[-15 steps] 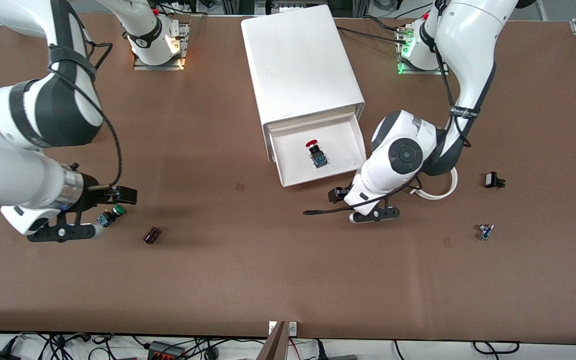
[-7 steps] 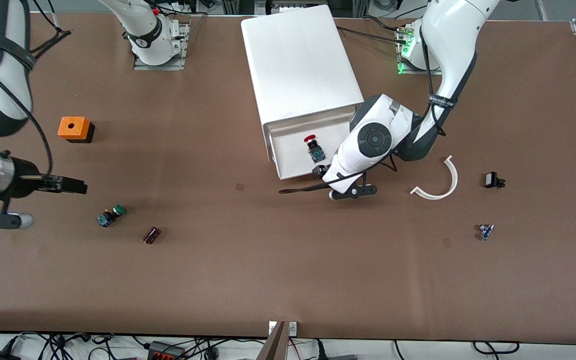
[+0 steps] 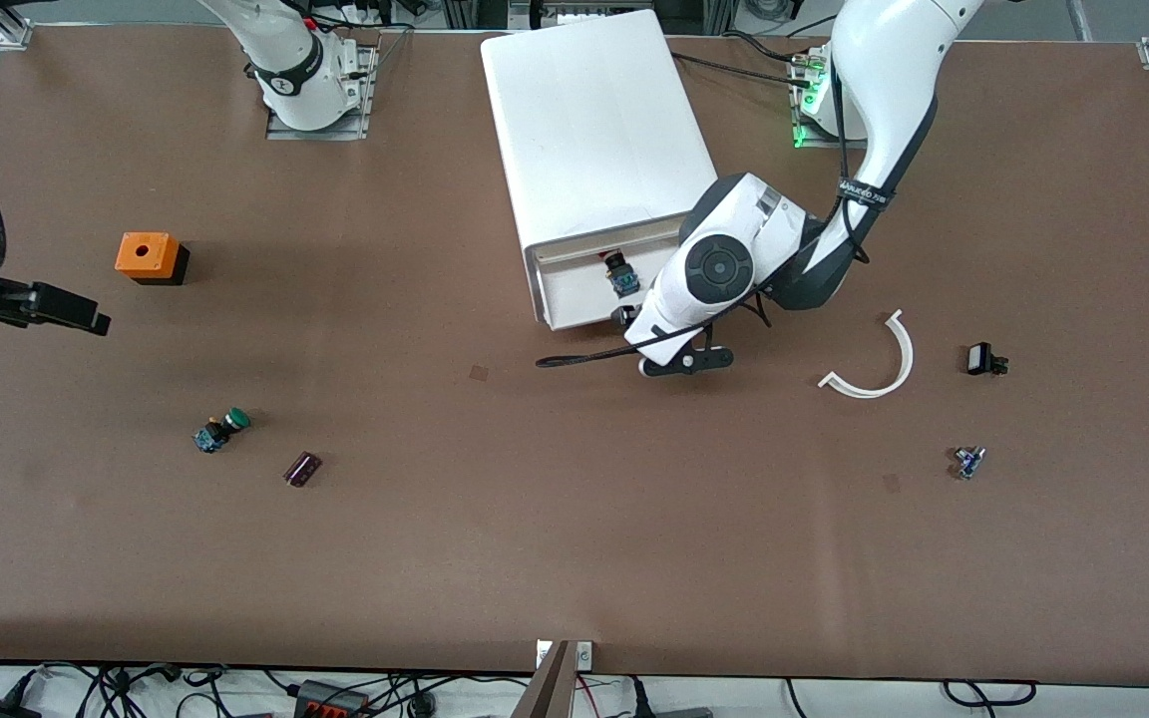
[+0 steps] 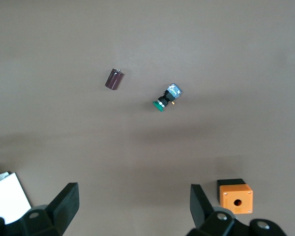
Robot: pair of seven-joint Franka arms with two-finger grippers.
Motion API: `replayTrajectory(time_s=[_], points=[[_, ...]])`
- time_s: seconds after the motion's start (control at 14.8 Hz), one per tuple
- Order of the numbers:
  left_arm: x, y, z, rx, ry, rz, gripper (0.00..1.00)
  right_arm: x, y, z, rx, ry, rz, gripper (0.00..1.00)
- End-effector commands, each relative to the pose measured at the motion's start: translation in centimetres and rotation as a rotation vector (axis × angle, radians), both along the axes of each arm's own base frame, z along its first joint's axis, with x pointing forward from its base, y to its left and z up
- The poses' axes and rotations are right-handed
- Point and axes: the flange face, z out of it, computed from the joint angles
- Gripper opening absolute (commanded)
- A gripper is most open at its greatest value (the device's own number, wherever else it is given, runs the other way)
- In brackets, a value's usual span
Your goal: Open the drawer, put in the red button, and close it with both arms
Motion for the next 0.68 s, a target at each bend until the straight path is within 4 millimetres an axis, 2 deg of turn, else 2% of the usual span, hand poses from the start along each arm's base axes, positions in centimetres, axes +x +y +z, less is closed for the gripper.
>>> replayTrajectory(time_s=[0.0, 0.14, 0.47, 0.61], points=[[-1.9, -0.7, 1.3, 0.032, 0.039, -0.033, 1.00, -1.4, -1.0, 1.0, -0.050, -0.020, 0.050, 1.00], [-2.6, -1.5, 0.9, -0.014, 0.103, 0.012, 1.00, -2.4, -1.2, 0.9, -0.077, -0.002, 0.061, 1.00], [-3.1, -1.9, -0.3, -0.027, 0.145, 0.021, 1.00, -3.8, -0.5, 0.4, -0.077, 0.013, 0.075, 1.00], [-3.7, -1.9, -0.6, -0.013, 0.178, 0.007, 1.00, -5.0, 0.0, -0.2, -0.080, -0.010, 0.082, 1.00]])
